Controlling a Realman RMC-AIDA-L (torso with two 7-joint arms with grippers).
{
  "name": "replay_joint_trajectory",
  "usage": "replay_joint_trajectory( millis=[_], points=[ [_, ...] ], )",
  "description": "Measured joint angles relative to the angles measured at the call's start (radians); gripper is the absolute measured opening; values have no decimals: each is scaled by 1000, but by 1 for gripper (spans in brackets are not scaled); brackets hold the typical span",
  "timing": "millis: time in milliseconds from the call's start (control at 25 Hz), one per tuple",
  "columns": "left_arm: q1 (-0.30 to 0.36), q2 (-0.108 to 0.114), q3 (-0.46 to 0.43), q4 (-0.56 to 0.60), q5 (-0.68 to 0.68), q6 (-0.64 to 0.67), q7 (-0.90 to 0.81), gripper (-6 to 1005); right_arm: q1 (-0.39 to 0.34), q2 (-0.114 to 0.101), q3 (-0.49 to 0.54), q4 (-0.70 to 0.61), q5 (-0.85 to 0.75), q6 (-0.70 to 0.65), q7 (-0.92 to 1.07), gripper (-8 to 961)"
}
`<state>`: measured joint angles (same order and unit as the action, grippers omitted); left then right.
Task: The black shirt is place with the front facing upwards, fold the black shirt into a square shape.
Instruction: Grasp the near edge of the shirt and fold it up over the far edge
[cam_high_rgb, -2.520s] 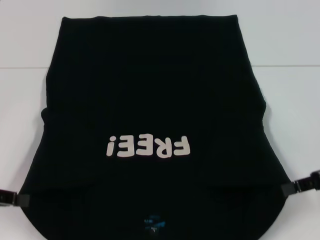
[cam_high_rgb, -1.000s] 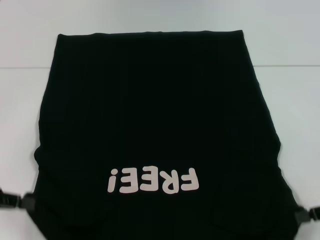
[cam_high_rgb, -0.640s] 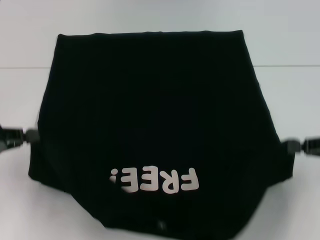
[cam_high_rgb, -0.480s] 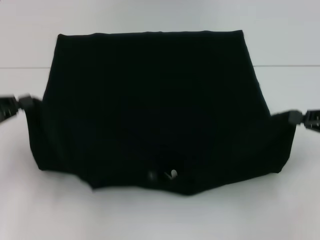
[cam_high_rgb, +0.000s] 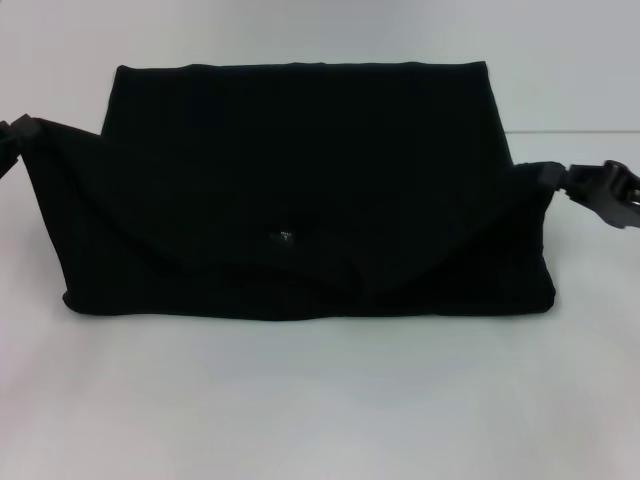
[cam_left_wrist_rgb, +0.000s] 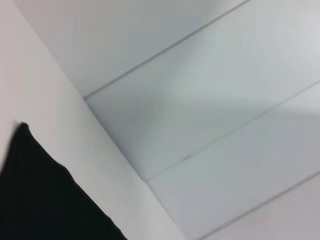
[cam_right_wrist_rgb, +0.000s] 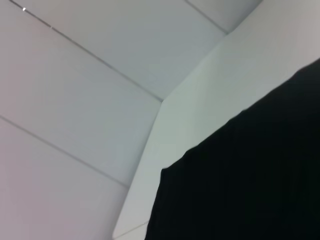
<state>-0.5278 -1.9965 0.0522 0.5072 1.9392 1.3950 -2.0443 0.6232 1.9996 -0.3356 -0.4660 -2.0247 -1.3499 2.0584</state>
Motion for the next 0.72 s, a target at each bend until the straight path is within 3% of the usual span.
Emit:
replay_joint_trajectory(
  millis=[80,280,480,720],
  points=[
    [-9,-5,2,-18,-13,-35,33,39,13,26,0,2,25,79,-35,37],
    [-41,-18,1,-42,-25,-131,92,44,27,54,0,5,98,189,-84,49],
    [-73,-25,4,-44,-38,-223,124,48,39,69,0,28,177,231,-170,61],
    [-111,-50,11,-45,-48,-320,200,53,83,83,-18,67,227,328,-260,75]
  ],
)
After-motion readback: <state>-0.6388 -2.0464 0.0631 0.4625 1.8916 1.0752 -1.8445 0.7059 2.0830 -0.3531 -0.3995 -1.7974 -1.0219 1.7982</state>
